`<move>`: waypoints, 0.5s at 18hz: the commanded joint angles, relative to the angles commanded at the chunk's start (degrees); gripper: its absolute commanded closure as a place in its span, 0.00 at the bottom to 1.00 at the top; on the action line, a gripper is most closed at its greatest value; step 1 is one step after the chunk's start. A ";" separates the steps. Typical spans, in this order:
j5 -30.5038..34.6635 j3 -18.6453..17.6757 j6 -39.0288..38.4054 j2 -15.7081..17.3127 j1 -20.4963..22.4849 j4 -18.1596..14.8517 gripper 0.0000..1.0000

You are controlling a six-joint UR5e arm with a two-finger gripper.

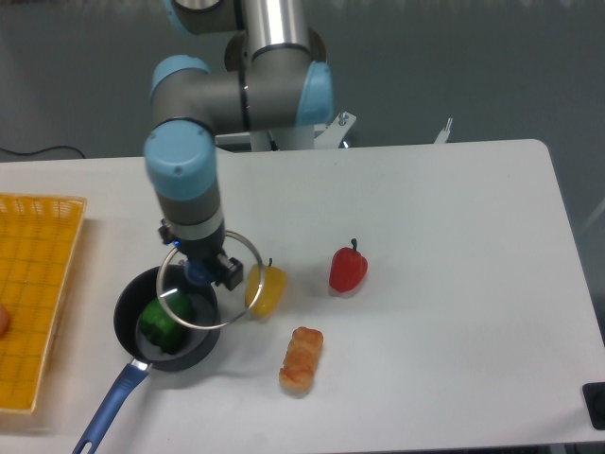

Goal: Close the pot lid
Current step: 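Lower the glass lid onto the saucepan rim over the green pepper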

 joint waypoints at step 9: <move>0.00 -0.09 -3.42 -2.11 -3.16 3.25 0.40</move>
